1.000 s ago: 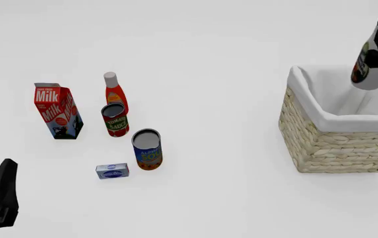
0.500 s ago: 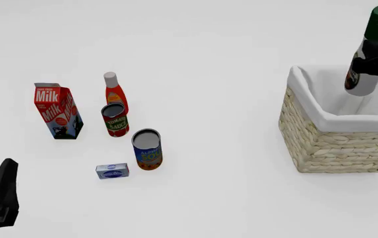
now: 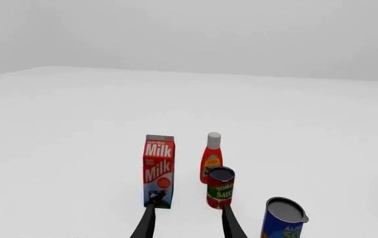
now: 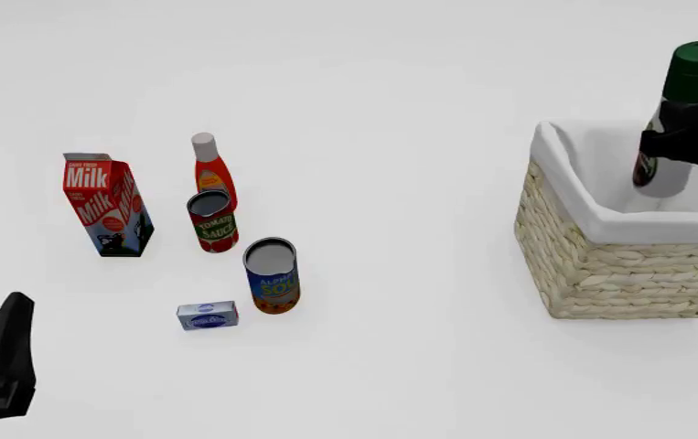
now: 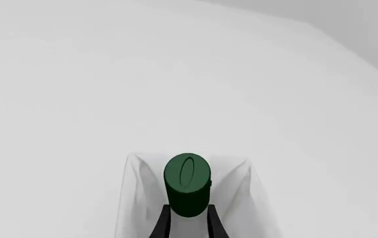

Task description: Pick the salad dressing and place it in the basket.

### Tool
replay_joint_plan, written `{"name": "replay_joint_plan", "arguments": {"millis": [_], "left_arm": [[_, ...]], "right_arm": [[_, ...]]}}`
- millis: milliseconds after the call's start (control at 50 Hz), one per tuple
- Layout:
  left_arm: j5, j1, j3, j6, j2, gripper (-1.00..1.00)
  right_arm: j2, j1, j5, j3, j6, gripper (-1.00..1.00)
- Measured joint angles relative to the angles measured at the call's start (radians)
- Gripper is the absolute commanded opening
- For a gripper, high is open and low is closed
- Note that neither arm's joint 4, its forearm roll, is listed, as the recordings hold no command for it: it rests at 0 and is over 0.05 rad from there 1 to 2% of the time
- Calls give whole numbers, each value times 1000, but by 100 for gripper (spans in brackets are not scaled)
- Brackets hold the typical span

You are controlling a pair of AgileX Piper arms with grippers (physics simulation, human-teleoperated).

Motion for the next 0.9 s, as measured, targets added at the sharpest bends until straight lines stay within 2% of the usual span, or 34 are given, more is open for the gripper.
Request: {"name": "replay_joint_plan", "arguments": {"millis": [740, 760, 900], "left_arm": [[24, 4, 0, -1, -21, 100], [24, 4, 0, -1, -21, 100], [20, 4, 0, -1, -17, 100]], "right_arm": [[26, -38, -60, 71, 15, -100], [28, -39, -61, 71, 16, 100], [28, -43, -66, 63, 28, 100]]}}
